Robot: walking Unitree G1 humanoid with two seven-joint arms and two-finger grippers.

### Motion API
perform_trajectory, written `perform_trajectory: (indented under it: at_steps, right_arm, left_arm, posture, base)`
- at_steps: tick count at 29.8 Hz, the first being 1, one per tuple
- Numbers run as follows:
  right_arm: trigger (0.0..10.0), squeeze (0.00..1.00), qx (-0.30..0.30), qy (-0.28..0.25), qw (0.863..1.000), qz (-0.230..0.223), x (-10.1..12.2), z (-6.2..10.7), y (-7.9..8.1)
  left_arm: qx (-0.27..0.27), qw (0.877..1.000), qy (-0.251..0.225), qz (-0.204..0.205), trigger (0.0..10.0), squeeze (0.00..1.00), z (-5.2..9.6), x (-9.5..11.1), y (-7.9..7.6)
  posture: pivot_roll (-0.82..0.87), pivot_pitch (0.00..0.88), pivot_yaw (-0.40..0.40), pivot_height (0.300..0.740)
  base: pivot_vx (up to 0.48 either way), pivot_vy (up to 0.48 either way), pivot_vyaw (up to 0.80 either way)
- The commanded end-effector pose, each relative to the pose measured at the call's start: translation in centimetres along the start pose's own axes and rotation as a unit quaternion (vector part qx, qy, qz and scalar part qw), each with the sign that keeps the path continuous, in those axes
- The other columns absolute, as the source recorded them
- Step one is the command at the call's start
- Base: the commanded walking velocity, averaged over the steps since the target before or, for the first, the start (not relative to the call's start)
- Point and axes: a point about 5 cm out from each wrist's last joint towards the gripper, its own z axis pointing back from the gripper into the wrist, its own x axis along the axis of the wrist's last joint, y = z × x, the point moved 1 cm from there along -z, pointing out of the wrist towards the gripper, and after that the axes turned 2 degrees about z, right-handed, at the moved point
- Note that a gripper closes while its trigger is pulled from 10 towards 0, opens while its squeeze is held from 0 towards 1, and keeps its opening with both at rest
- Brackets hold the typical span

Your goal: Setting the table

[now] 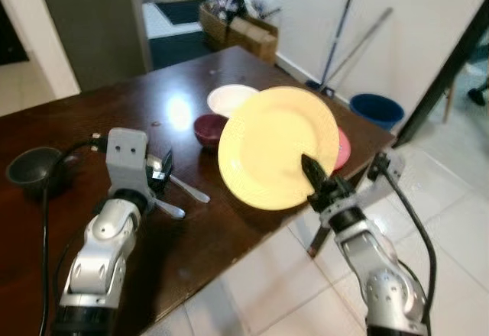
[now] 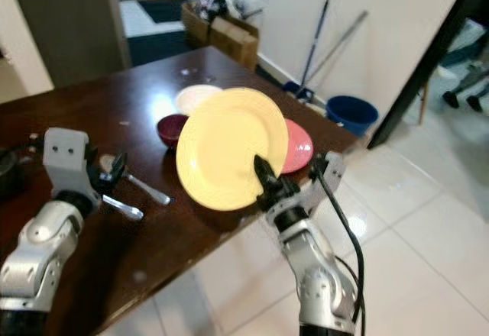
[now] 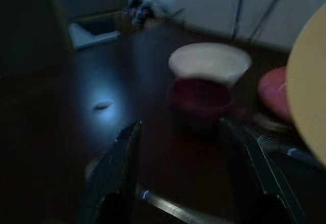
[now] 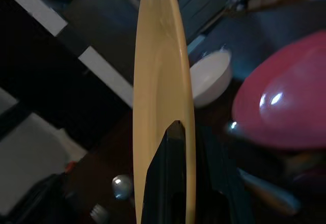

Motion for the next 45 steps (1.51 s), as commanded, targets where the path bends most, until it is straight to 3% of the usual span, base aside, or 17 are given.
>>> perform_trajectory:
  at_steps: [1, 45]
  right_arm:
    - [10.0, 0.0, 0.003, 0.001, 1.0, -0.01, -0.32, -0.01, 0.25]
    - [10.0, 0.0, 0.008, 0.007, 1.0, -0.009, -0.5, -0.04, 0.42]
  left_arm:
    - [0.009, 1.0, 0.011, -0.007, 10.0, 0.0, 0.32, -0.61, 0.47]
    - [0.007, 1.0, 0.007, -0.002, 10.0, 0.0, -0.04, -0.6, 0.23]
  posture:
    - [-0.05, 0.0, 0.038, 0.74]
    - [-0.05, 0.0, 0.031, 0.74]
  base:
    - [0.0, 0.0, -0.8]
    - [0.0, 0.0, -0.8]
